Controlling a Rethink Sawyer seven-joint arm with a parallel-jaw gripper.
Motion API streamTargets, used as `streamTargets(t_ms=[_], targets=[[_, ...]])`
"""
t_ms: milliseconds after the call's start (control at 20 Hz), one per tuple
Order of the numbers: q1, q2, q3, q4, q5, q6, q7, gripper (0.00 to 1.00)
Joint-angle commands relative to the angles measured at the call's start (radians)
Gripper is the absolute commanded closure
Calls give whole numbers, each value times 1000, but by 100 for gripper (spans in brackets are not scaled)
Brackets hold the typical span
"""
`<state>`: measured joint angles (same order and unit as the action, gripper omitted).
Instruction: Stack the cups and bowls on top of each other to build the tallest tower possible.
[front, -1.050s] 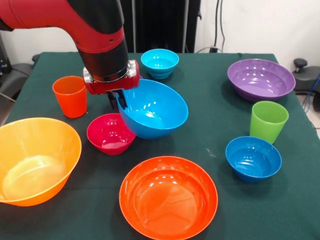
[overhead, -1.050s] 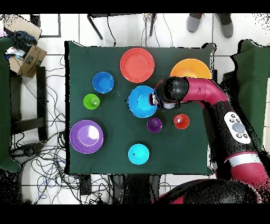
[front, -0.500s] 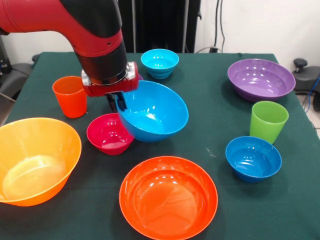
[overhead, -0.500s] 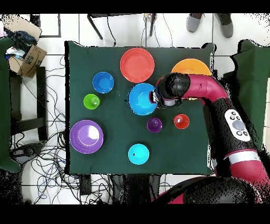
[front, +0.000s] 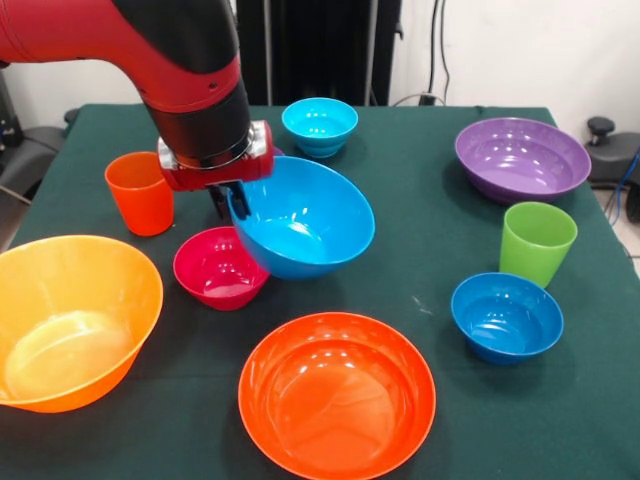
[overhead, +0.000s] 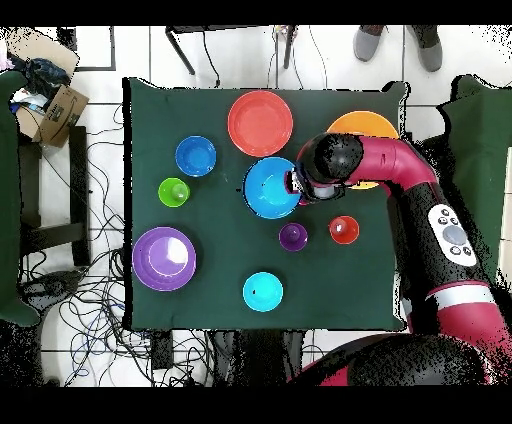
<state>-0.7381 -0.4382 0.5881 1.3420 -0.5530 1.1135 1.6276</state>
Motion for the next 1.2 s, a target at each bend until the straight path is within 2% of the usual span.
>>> streamTargets(t_ms=[50, 300, 600, 1200], targets=[[16, 15, 50, -32, -43, 121, -356, 100], [19, 1, 56, -25, -42, 142, -355, 100], [19, -12, 68, 1, -48, 123, -342, 100], [42, -65, 78, 124, -61, 48, -261, 100]])
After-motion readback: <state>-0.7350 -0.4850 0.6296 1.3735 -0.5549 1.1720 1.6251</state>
